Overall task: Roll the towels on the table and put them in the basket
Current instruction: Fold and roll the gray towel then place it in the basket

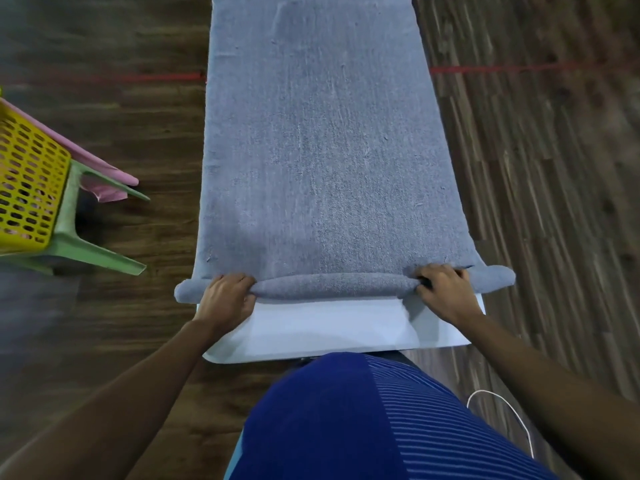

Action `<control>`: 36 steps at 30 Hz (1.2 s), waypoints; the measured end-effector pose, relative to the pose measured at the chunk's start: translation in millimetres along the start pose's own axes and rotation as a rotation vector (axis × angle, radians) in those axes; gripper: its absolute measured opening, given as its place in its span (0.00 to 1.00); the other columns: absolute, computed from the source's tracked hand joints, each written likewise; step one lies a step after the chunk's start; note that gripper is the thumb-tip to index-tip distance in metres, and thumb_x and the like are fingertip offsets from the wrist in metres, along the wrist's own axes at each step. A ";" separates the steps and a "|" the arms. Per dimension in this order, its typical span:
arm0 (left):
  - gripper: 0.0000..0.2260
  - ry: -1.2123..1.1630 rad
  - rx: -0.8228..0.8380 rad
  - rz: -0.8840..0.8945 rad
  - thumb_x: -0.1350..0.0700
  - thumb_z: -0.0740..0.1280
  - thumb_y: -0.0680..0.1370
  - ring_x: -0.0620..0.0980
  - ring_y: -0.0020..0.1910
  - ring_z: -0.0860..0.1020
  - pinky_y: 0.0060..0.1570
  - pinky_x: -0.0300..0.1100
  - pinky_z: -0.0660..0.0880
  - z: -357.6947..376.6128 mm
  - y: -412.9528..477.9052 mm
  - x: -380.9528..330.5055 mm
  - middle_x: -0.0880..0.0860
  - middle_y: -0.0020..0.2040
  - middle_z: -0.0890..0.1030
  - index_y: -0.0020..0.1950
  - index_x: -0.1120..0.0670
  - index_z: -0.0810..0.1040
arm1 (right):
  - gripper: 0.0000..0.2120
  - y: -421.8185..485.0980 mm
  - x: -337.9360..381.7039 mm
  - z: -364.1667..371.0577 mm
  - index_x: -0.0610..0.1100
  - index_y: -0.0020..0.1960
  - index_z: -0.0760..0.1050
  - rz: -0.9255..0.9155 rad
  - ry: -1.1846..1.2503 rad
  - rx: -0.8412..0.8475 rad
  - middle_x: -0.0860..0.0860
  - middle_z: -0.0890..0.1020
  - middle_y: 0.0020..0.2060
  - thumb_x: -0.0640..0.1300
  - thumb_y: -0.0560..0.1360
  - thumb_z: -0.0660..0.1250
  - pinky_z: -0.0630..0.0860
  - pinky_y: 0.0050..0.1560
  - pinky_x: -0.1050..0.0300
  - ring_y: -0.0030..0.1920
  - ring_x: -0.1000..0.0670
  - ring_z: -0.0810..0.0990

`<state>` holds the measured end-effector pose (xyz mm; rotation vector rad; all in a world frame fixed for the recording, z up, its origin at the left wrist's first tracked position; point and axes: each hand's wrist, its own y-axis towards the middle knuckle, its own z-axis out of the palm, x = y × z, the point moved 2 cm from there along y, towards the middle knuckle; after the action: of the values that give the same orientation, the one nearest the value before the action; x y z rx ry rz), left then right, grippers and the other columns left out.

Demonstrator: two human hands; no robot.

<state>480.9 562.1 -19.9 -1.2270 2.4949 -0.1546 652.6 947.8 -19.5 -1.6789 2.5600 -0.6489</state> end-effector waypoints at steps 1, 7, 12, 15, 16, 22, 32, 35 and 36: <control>0.13 -0.045 0.061 -0.030 0.51 0.58 0.72 0.54 0.39 0.79 0.43 0.46 0.74 -3.5 2.3 0.8 0.52 0.40 0.82 0.44 0.54 0.80 | 0.14 2.9 0.3 -2.7 0.50 0.57 0.78 0.008 0.013 0.031 0.50 0.82 0.55 0.50 0.75 0.59 0.61 0.58 0.48 0.57 0.46 0.76; 0.15 -0.003 -0.150 -0.083 0.55 0.58 0.73 0.58 0.48 0.76 0.53 0.54 0.70 -11.0 11.8 5.7 0.56 0.49 0.80 0.56 0.57 0.76 | 0.14 17.3 0.7 -9.5 0.46 0.59 0.76 0.075 -0.024 -0.173 0.45 0.78 0.54 0.45 0.74 0.67 0.61 0.56 0.46 0.56 0.41 0.74; 0.20 0.051 -0.204 0.019 0.53 0.57 0.72 0.58 0.52 0.76 0.56 0.55 0.72 4.4 -2.3 -6.4 0.56 0.54 0.79 0.58 0.59 0.78 | 0.18 6.6 -0.3 -3.8 0.44 0.57 0.76 0.041 -0.068 -0.249 0.45 0.78 0.54 0.40 0.68 0.71 0.63 0.56 0.45 0.55 0.40 0.74; 0.26 0.116 -0.105 0.003 0.55 0.61 0.69 0.58 0.60 0.74 0.65 0.57 0.68 15.1 -7.7 -3.3 0.57 0.61 0.77 0.66 0.60 0.74 | 0.27 -7.0 -6.0 7.6 0.44 0.62 0.73 0.010 -0.079 -0.179 0.44 0.75 0.60 0.40 0.64 0.72 0.64 0.63 0.41 0.59 0.40 0.72; 0.26 0.131 -0.094 -0.005 0.56 0.63 0.69 0.59 0.61 0.73 0.66 0.57 0.67 16.6 -6.8 -2.1 0.58 0.62 0.76 0.67 0.60 0.73 | 0.28 -9.7 -7.7 11.9 0.43 0.63 0.72 -0.013 -0.092 -0.178 0.44 0.74 0.61 0.39 0.64 0.73 0.64 0.65 0.40 0.60 0.40 0.71; 0.19 0.066 -0.135 -0.058 0.67 0.72 0.70 0.62 0.54 0.79 0.59 0.57 0.73 6.0 7.7 -7.5 0.60 0.55 0.81 0.61 0.62 0.78 | 0.18 -10.2 -10.9 14.4 0.44 0.61 0.76 -0.020 -0.137 -0.319 0.43 0.75 0.59 0.38 0.71 0.66 0.64 0.62 0.42 0.57 0.39 0.71; 0.10 -0.002 -0.010 -0.177 0.54 0.59 0.77 0.55 0.40 0.80 0.50 0.49 0.72 -11.2 12.0 -0.2 0.53 0.39 0.83 0.40 0.52 0.78 | 0.18 17.3 -5.8 -12.0 0.49 0.57 0.80 -0.015 -0.109 -0.043 0.48 0.83 0.53 0.50 0.74 0.57 0.60 0.62 0.48 0.56 0.45 0.78; 0.07 -0.064 -0.059 -0.231 0.54 0.59 0.77 0.55 0.42 0.78 0.53 0.51 0.69 -14.3 13.9 5.5 0.54 0.40 0.82 0.40 0.50 0.74 | 0.14 31.3 -9.9 -19.3 0.49 0.59 0.78 -0.017 -0.095 -0.064 0.48 0.81 0.56 0.49 0.75 0.62 0.59 0.63 0.47 0.58 0.44 0.76; 0.04 -0.051 -0.145 -0.234 0.55 0.62 0.76 0.56 0.45 0.77 0.54 0.52 0.68 -15.5 13.4 6.6 0.54 0.43 0.81 0.44 0.52 0.75 | 0.14 32.9 -10.9 -20.9 0.48 0.58 0.77 -0.009 -0.087 -0.138 0.47 0.80 0.56 0.48 0.74 0.64 0.60 0.62 0.46 0.58 0.43 0.75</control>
<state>461.6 564.3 -10.5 -1.5611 2.3472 -0.0005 623.5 975.5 -14.2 -1.7167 2.5922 -0.3973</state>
